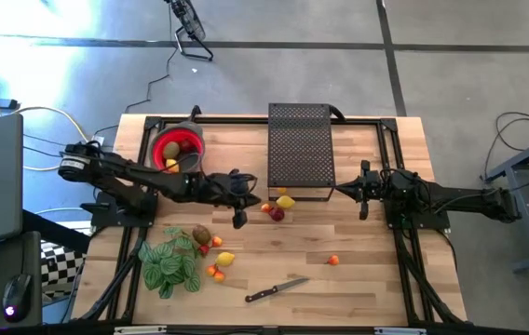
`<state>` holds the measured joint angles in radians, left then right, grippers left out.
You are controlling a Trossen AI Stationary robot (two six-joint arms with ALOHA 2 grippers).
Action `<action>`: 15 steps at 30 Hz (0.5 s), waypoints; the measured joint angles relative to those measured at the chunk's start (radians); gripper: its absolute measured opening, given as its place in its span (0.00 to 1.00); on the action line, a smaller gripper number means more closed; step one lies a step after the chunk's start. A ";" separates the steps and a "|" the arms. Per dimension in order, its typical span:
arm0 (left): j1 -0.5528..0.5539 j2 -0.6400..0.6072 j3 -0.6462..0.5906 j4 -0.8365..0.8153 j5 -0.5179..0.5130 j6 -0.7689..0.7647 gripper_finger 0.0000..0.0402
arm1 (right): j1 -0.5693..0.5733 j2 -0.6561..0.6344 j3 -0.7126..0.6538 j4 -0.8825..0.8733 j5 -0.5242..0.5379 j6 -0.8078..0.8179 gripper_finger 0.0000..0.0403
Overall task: Pick & Place Fruit
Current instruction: Put the orange pear into the strainer bowl
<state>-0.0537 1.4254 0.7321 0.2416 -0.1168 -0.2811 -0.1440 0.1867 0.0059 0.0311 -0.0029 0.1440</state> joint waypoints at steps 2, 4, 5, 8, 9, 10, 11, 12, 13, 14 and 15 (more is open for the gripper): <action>-0.012 0.000 -0.004 -0.007 0.003 -0.028 0.01 | 0.000 0.000 0.000 0.000 0.001 -0.001 0.00; -0.016 0.000 -0.004 -0.010 0.007 -0.041 0.01 | 0.000 0.000 0.000 0.001 0.001 -0.002 0.00; -0.016 0.000 -0.004 -0.012 0.014 -0.043 0.01 | 0.000 0.000 0.000 0.001 0.000 -0.002 0.00; -0.019 0.000 -0.004 -0.012 0.027 -0.046 0.01 | 0.000 0.000 0.000 0.002 0.000 -0.002 0.00; -0.019 0.000 -0.004 -0.012 0.027 -0.046 0.01 | 0.000 0.000 0.000 0.002 0.000 -0.002 0.00; -0.019 0.000 -0.004 -0.013 0.028 -0.046 0.01 | 0.000 0.000 0.000 0.002 0.000 -0.002 0.00; -0.019 0.000 -0.004 -0.012 0.028 -0.046 0.01 | 0.000 0.000 0.000 0.002 0.000 -0.002 0.00; -0.019 0.000 -0.004 -0.012 0.028 -0.046 0.01 | 0.000 0.000 0.000 0.002 0.000 -0.002 0.00; -0.019 0.000 -0.004 -0.012 0.028 -0.046 0.01 | 0.000 0.000 0.000 0.002 0.000 -0.002 0.00; -0.019 0.000 -0.004 -0.013 0.028 -0.046 0.01 | 0.000 0.000 0.000 0.002 0.000 -0.002 0.00; -0.019 0.000 -0.004 -0.012 0.028 -0.046 0.01 | 0.000 0.000 0.000 0.002 0.000 -0.002 0.00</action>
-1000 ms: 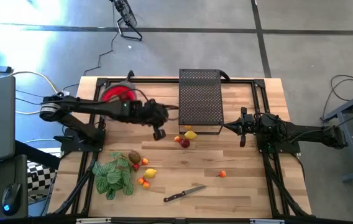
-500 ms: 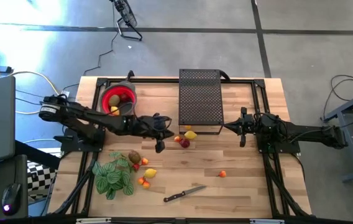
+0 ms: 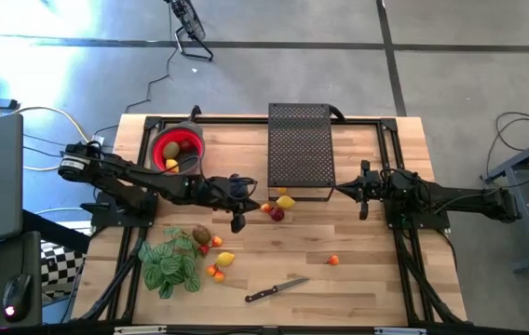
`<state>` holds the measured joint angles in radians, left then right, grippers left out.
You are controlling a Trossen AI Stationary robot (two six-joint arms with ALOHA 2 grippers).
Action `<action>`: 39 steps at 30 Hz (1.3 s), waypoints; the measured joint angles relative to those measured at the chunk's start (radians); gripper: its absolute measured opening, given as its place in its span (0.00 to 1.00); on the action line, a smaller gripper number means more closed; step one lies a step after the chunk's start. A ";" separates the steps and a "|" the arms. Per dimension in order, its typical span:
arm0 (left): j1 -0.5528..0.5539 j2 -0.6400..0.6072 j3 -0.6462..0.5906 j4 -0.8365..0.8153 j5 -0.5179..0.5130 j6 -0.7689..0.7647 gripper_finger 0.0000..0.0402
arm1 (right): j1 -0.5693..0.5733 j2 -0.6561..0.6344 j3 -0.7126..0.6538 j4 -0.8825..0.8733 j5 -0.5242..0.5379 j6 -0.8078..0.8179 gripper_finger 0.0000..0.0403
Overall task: Pick & Place Fruit
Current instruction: Put the orange pear into the strainer bowl
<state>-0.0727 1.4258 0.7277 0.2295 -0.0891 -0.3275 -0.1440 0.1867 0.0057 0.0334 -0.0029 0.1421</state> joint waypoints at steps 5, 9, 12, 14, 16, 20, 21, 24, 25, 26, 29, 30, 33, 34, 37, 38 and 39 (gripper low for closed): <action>0.000 0.000 0.000 0.007 -0.022 0.031 0.01 | 0.000 0.000 0.000 0.000 0.000 -0.009 0.00; 0.000 0.000 0.000 0.008 -0.022 0.023 0.08 | 0.000 0.000 0.000 0.000 0.000 -0.015 0.00; 0.000 0.000 0.000 0.008 -0.037 0.009 0.16 | 0.000 0.000 0.000 0.000 0.000 -0.015 0.00; 0.000 0.000 0.000 0.007 -0.051 0.008 0.22 | 0.000 0.000 0.000 0.000 0.000 -0.015 0.00; 0.000 0.000 0.001 0.008 -0.055 0.008 0.28 | 0.000 0.000 0.000 0.000 0.000 -0.015 0.00; 0.000 0.000 0.001 0.008 -0.059 0.008 0.40 | 0.000 0.000 0.000 0.000 0.000 -0.015 0.00; 0.000 0.000 0.001 0.008 -0.059 0.008 0.43 | 0.000 0.000 0.000 0.000 0.000 -0.015 0.00; 0.000 0.000 0.001 0.008 -0.059 0.008 0.50 | 0.000 0.000 0.000 0.000 0.000 -0.015 0.00; 0.000 0.000 0.001 0.008 -0.059 0.008 0.52 | 0.000 0.000 0.000 0.000 0.000 -0.015 0.00; 0.000 0.000 0.001 0.008 -0.059 0.008 0.53 | 0.000 0.000 0.000 0.000 0.000 -0.015 0.00; 0.000 0.000 0.001 0.008 -0.058 0.008 0.56 | 0.000 0.000 0.000 0.000 0.000 -0.015 0.00; 0.000 0.000 0.001 0.007 -0.058 0.008 0.57 | 0.000 0.000 0.000 0.000 0.000 -0.015 0.00; 0.000 0.000 0.001 0.008 -0.058 0.008 0.57 | 0.000 0.000 0.000 0.000 0.000 -0.015 0.00; 0.000 0.000 0.001 0.008 -0.058 0.008 0.57 | 0.000 0.000 0.000 0.000 0.000 -0.015 0.00; 0.000 0.000 0.001 0.007 -0.059 0.008 0.57 | 0.000 0.000 0.000 0.000 0.000 -0.015 0.00; 0.000 0.006 0.001 0.010 -0.060 0.008 0.57 | 0.000 0.000 0.000 0.000 -0.001 -0.015 0.00; 0.000 0.012 0.002 0.014 -0.060 0.008 0.57 | 0.000 0.000 0.000 0.000 -0.001 -0.015 0.00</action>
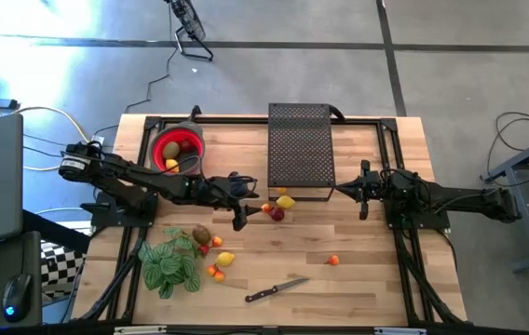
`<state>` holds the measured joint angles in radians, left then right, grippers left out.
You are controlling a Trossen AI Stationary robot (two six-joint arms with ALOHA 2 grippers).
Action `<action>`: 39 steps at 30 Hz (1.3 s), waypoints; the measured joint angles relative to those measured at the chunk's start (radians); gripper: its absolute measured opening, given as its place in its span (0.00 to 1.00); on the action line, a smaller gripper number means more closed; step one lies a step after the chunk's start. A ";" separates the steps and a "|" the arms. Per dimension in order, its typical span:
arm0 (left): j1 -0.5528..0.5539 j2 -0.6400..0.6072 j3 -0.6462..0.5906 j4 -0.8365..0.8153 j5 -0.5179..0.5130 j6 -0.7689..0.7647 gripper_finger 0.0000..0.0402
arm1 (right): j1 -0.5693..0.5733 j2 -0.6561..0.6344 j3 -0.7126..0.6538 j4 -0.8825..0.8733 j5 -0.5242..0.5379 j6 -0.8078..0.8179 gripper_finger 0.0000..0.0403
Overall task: Pick & Place Fruit
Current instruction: Put the orange pear into the strainer bowl
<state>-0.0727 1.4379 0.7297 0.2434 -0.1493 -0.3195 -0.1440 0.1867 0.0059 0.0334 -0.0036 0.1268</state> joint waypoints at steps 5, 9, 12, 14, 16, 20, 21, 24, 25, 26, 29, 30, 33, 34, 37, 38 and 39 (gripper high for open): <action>0.000 0.047 0.004 0.001 -0.003 0.000 0.57 | 0.000 0.000 0.000 0.000 0.000 0.000 0.00; 0.000 0.103 0.004 0.033 -0.002 0.002 0.57 | 0.000 0.000 0.000 -0.001 0.000 0.000 0.00; 0.000 0.145 0.004 0.068 -0.002 0.011 0.57 | 0.000 0.000 0.000 -0.001 0.000 0.000 0.00; 0.000 0.162 0.004 0.082 -0.003 0.019 0.57 | 0.000 0.000 0.000 -0.001 0.000 0.000 0.00; 0.000 0.180 0.004 0.099 -0.019 0.023 0.57 | 0.000 0.000 0.000 -0.001 0.000 0.000 0.00; 0.000 0.219 0.004 0.107 -0.045 0.023 0.57 | 0.000 0.000 0.000 0.000 0.000 0.000 0.00; 0.000 0.225 0.004 0.106 -0.045 0.023 0.57 | 0.000 0.000 0.000 0.000 0.000 0.000 0.00; 0.000 0.254 0.004 0.114 -0.054 0.023 0.57 | 0.000 0.000 0.000 0.000 0.000 0.000 0.00; 0.000 0.264 0.004 0.120 -0.057 0.023 0.57 | 0.000 0.000 0.000 0.000 0.000 0.000 0.00; 0.000 0.272 0.003 0.133 -0.060 0.023 0.57 | 0.000 0.000 0.000 0.000 0.000 0.000 0.00; 0.000 0.296 0.004 0.186 -0.070 0.023 0.57 | 0.000 0.000 0.000 0.000 0.000 0.000 0.00; 0.000 0.303 0.004 0.195 -0.071 0.023 0.57 | 0.000 0.000 0.000 0.000 0.000 0.000 0.00; 0.000 0.317 0.003 0.209 -0.073 0.026 0.57 | 0.000 0.000 0.000 0.000 0.000 0.000 0.00; 0.000 0.317 0.003 0.207 -0.074 0.026 0.57 | 0.000 0.000 0.000 0.000 0.000 0.000 0.00; 0.000 0.317 0.003 0.204 -0.085 0.026 0.57 | 0.000 0.000 0.000 0.000 0.000 0.000 0.00; 0.000 0.317 0.003 0.210 -0.085 0.026 0.57 | 0.000 0.000 0.000 0.000 0.000 0.000 0.00; 0.000 0.317 0.003 0.214 -0.085 0.026 0.57 | 0.000 0.000 0.000 0.000 0.000 0.000 0.00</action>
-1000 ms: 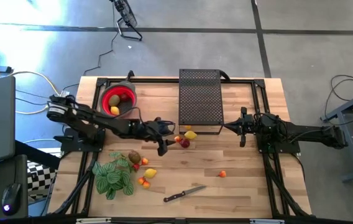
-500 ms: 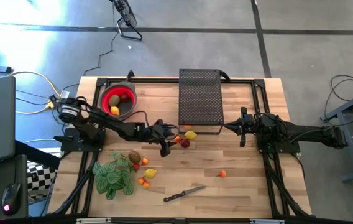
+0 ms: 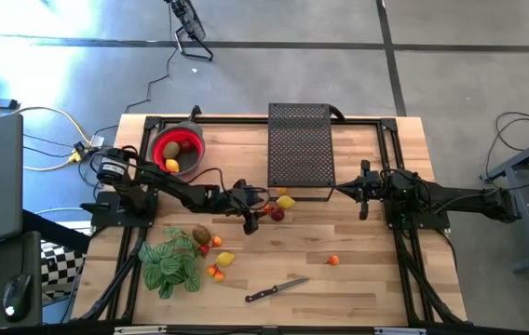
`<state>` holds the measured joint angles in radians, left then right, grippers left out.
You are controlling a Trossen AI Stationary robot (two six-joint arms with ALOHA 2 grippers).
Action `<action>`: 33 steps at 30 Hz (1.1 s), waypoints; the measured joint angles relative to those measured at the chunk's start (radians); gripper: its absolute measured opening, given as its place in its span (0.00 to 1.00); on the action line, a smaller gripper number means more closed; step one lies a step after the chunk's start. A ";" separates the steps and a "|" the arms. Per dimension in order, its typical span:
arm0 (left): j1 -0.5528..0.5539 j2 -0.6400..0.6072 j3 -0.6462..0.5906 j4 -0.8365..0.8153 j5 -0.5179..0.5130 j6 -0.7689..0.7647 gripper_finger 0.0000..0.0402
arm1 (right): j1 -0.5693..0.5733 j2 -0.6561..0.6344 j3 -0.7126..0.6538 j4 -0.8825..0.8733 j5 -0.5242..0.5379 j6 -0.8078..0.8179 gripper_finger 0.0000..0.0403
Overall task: Pick & Place Fruit
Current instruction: Put the orange pear into the strainer bowl
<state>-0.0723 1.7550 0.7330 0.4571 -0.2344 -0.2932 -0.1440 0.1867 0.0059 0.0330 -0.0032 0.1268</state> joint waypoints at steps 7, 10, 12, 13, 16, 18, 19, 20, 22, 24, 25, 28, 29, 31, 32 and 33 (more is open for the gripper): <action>0.000 0.000 0.000 -0.003 -0.013 0.000 0.57 | 0.000 0.000 0.000 0.000 0.000 0.000 0.00; 0.000 0.000 0.000 -0.002 -0.020 0.000 0.57 | 0.000 0.000 0.000 0.000 0.000 0.000 0.00; 0.000 0.000 0.000 -0.004 -0.021 0.000 0.57 | 0.000 0.000 0.000 0.000 0.000 0.000 0.00; 0.000 0.000 0.000 -0.003 -0.021 0.000 0.57 | 0.000 0.000 0.000 0.000 0.000 0.000 0.00; 0.000 0.000 0.000 -0.001 -0.021 0.000 0.57 | 0.000 0.000 0.000 0.000 0.000 0.000 0.00; 0.000 0.000 0.000 0.007 -0.023 0.000 0.57 | 0.000 0.000 0.000 0.000 0.000 0.000 0.00; 0.000 0.000 0.000 0.009 -0.023 0.000 0.57 | 0.000 0.000 0.000 0.000 0.000 0.000 0.00; 0.000 0.000 0.000 0.007 -0.023 -0.002 0.57 | 0.000 0.000 0.000 0.000 0.000 0.000 0.00; 0.000 0.000 0.000 0.007 -0.023 -0.003 0.57 | 0.000 0.000 0.000 0.000 0.000 0.000 0.00; 0.000 0.000 0.000 0.011 -0.023 -0.003 0.57 | 0.000 0.000 0.000 0.000 0.000 0.000 0.00; 0.000 0.000 0.000 0.013 -0.023 -0.003 0.57 | 0.000 0.000 0.000 0.000 0.000 0.000 0.00; 0.000 0.000 0.000 0.014 -0.023 -0.010 0.57 | 0.000 0.000 0.000 0.000 0.000 0.000 0.00; 0.000 0.000 0.000 0.013 -0.023 -0.011 0.57 | 0.000 0.000 0.000 0.000 0.000 0.000 0.00; 0.000 0.000 0.000 0.013 -0.023 -0.011 0.57 | 0.000 0.000 0.000 0.000 0.000 0.000 0.00; 0.000 0.000 0.000 0.013 -0.023 -0.016 0.57 | 0.000 0.000 0.000 0.000 0.000 0.000 0.00; 0.000 0.000 0.000 0.013 -0.023 -0.026 0.57 | 0.000 0.000 0.000 0.000 0.000 0.000 0.00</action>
<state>-0.0723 1.7550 0.7330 0.4706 -0.2573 -0.3190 -0.1440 0.1867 0.0058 0.0330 -0.0029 0.1268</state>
